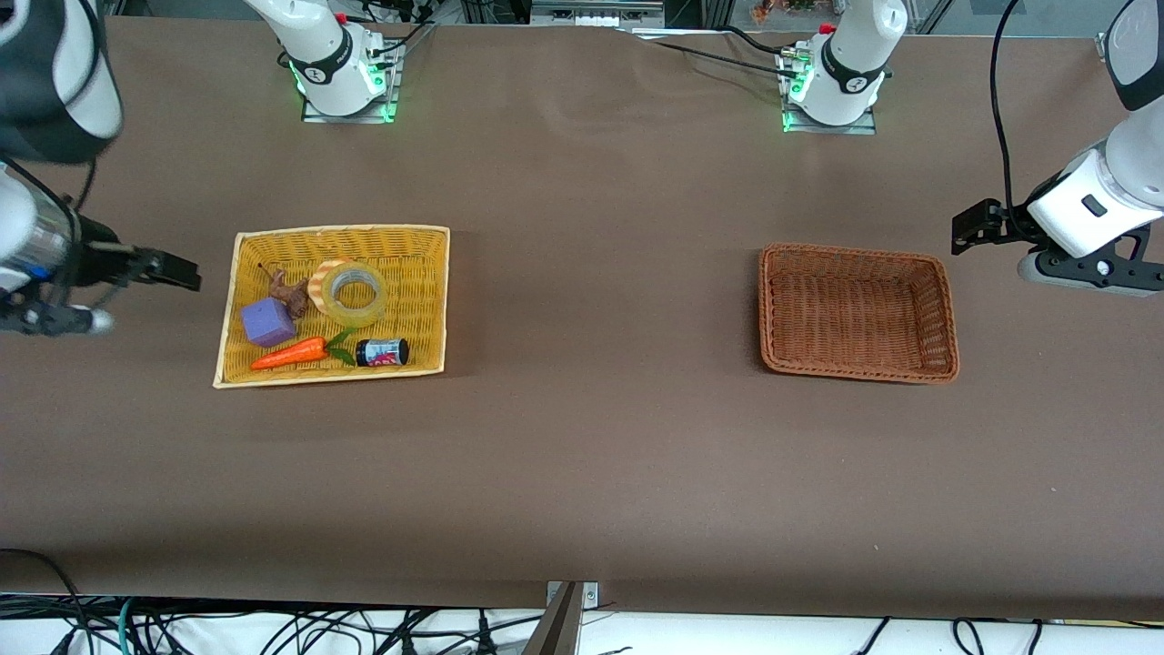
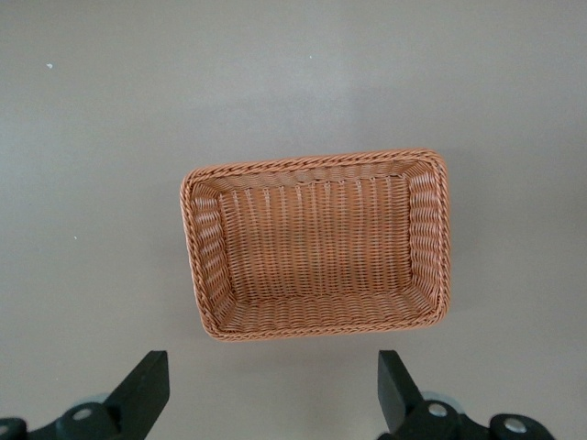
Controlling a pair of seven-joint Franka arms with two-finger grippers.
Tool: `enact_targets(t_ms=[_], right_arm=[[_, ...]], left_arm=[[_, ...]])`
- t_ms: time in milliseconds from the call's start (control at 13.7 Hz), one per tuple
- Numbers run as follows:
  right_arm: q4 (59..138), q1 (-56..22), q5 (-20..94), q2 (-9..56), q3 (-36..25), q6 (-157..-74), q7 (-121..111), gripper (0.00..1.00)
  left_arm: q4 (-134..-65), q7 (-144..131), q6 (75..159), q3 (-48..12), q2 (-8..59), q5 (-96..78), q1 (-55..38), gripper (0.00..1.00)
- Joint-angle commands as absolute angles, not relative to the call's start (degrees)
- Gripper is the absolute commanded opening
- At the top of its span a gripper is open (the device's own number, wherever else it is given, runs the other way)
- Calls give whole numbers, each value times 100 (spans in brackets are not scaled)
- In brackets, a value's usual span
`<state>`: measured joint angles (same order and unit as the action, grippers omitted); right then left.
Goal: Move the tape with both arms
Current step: 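Reach the right gripper down to the tape roll in the yellow tray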
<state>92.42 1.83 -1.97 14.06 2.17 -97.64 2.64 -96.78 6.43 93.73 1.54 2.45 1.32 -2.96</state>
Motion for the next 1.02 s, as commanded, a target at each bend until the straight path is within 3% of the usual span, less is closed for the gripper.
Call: enact_targets(t_ms=[0,583,947], right_arm=[[10033,114,-158,1319,237,-10386,290,100],[12645,105,-228,949,869,-13153,789,100],[13306,105,-281,1046,914,-14140,791,100]], left_arm=[[-9589,791,9272,176,255,35,-272,100],[-9554,729,9316,158,229,61,-360,100],[-9554,800,9351,220,246,88,-290,100]])
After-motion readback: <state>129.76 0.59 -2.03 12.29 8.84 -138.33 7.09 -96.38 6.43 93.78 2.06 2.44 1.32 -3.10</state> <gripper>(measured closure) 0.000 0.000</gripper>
